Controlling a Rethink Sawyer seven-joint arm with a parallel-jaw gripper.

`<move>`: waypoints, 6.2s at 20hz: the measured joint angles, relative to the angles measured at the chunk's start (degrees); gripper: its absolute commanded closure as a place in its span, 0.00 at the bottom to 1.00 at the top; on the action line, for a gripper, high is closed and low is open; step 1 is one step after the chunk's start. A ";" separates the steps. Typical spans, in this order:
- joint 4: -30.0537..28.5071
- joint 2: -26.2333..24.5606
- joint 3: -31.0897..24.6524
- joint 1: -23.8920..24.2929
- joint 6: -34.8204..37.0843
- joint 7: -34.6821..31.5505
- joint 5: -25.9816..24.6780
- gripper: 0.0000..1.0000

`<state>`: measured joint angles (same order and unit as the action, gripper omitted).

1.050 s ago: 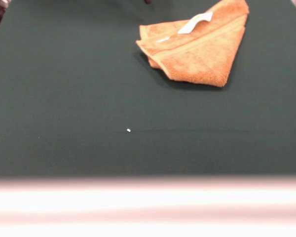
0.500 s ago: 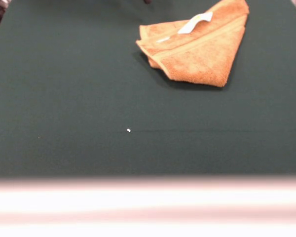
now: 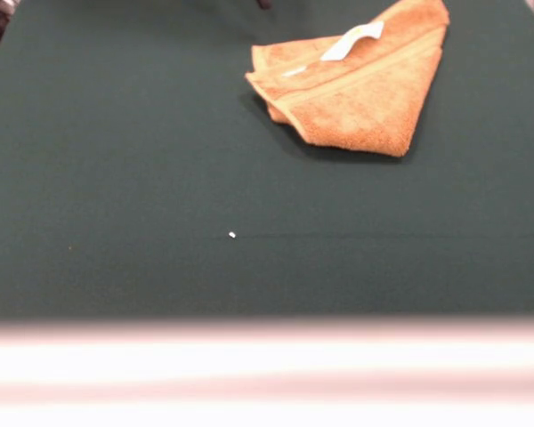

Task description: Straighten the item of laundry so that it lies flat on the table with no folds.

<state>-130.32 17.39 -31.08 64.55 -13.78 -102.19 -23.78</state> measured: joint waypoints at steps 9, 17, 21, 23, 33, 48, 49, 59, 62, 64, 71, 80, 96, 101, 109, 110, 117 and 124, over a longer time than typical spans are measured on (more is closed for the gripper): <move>0.00 -2.36 0.35 -1.87 -4.75 0.00 0.01 0.00; 0.02 -4.80 1.06 -5.13 -8.23 0.00 0.05 0.00; 0.03 -6.03 1.19 -7.18 -9.92 0.00 0.06 0.00; 0.02 -6.33 1.22 -7.83 -10.42 0.00 0.06 0.00; 0.16 -7.84 1.72 -11.35 -13.18 0.00 0.61 0.00; 2.07 -9.48 1.75 -9.61 -13.24 0.00 0.69 0.00; 2.37 -9.48 1.75 -9.37 -13.24 0.00 0.69 0.00; 4.29 -9.48 1.53 -8.23 -13.24 0.00 0.68 0.00; 4.38 -9.49 1.51 -8.24 -13.23 0.00 0.67 0.00; 4.41 -9.49 1.51 -8.27 -13.23 0.00 0.67 0.00; 4.49 -9.49 1.51 -9.02 -13.24 0.00 0.80 0.00; 4.48 -9.49 1.51 -11.61 -13.24 0.00 2.59 0.00; 4.48 -9.49 1.37 -13.47 -13.84 0.00 4.56 0.00; 4.46 -9.49 1.26 -13.81 -14.20 0.00 5.38 0.00; 4.46 -9.49 1.05 -14.26 -14.70 -0.01 6.26 0.00; 4.46 -9.48 1.05 -14.49 -14.90 -0.01 6.45 0.00; 4.46 -9.45 1.05 -15.63 -16.24 -0.01 7.02 0.00; 4.44 -9.43 1.03 -16.48 -17.45 -0.01 7.79 0.00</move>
<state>-125.87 7.96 -30.05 48.07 -31.23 -102.20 -15.99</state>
